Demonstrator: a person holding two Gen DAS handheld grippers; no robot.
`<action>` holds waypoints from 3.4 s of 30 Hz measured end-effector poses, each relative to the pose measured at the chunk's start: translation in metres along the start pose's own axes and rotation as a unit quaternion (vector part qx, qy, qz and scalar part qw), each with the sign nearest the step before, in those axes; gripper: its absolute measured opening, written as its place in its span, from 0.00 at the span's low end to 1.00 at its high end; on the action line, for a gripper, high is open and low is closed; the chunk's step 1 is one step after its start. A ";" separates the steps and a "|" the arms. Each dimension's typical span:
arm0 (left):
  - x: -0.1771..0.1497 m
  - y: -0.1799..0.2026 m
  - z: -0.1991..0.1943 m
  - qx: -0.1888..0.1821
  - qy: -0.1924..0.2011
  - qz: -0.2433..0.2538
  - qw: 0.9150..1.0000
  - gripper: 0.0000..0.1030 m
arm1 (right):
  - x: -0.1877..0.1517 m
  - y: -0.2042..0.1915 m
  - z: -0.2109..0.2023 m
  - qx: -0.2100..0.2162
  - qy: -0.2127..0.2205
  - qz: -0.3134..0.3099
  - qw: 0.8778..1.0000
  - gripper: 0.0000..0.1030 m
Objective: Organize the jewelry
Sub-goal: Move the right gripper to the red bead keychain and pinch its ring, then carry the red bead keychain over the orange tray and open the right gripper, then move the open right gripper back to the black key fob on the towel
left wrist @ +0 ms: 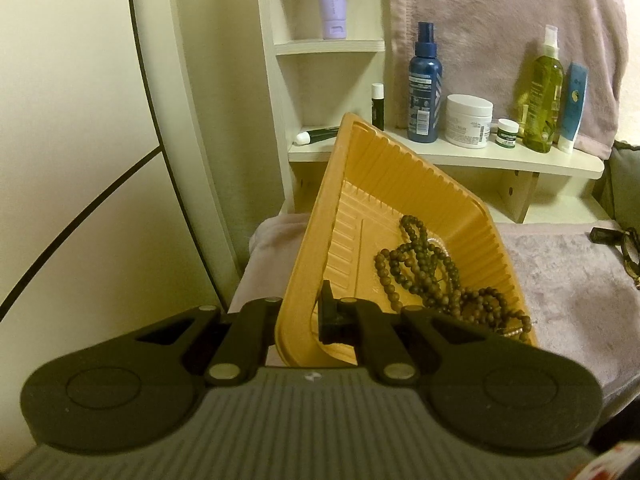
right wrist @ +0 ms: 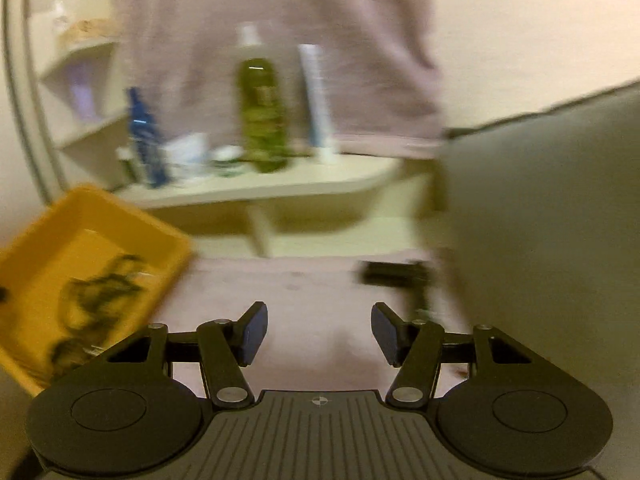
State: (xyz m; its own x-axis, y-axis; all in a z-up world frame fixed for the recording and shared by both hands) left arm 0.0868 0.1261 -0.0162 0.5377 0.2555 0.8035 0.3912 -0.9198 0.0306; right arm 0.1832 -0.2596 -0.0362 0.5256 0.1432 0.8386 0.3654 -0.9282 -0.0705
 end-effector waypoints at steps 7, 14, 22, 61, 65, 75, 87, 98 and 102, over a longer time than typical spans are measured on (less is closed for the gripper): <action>0.001 0.002 -0.001 0.003 -0.002 0.007 1.000 0.05 | -0.021 0.031 0.006 -0.073 -0.033 0.003 0.997 0.56; 0.002 0.004 -0.002 0.006 -0.003 0.013 1.000 0.05 | -0.030 0.032 0.029 -0.076 -0.052 -0.002 0.996 0.56; 0.002 0.005 -0.002 0.008 -0.005 0.016 1.000 0.05 | -0.032 0.034 0.058 -0.073 -0.069 0.013 0.995 0.29; 0.001 0.002 -0.001 0.003 -0.003 0.011 1.000 0.05 | 0.048 -0.109 0.004 0.166 0.007 -0.149 0.975 0.05; 0.001 0.002 -0.001 0.001 -0.003 0.012 1.000 0.05 | 0.062 -0.136 0.007 0.224 0.012 -0.155 0.962 0.05; 0.001 0.001 -0.001 -0.001 -0.002 0.009 1.000 0.05 | 0.068 -0.203 0.026 0.302 0.005 -0.228 0.925 0.05; 0.001 0.001 0.000 -0.002 -0.003 0.006 1.000 0.05 | 0.050 -0.224 0.049 0.312 -0.026 -0.227 0.922 0.06; 0.001 -0.001 0.000 0.000 -0.003 0.004 1.000 0.05 | 0.048 -0.177 0.048 0.256 -0.024 -0.171 0.951 0.40; 0.001 -0.001 0.000 0.000 -0.003 0.005 1.000 0.05 | 0.035 -0.148 0.045 0.223 -0.038 -0.136 0.964 0.40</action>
State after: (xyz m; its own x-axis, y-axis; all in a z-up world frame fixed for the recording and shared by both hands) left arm 0.0873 0.1269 -0.0156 0.5458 0.2486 0.8002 0.3862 -0.9221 0.0231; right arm 0.1820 -0.1017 -0.0211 0.4116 0.4007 0.8186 0.7834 -0.6145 -0.0930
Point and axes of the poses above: each gripper's, at about its wrist camera, not at the fingertips, and z roughly the way its jaws point, y to its right, x to its top, the point moved 2 cm from there along z, roughly the way its jaws point, and after that the axes turned 9 degrees about -z, right-handed, at the moved point
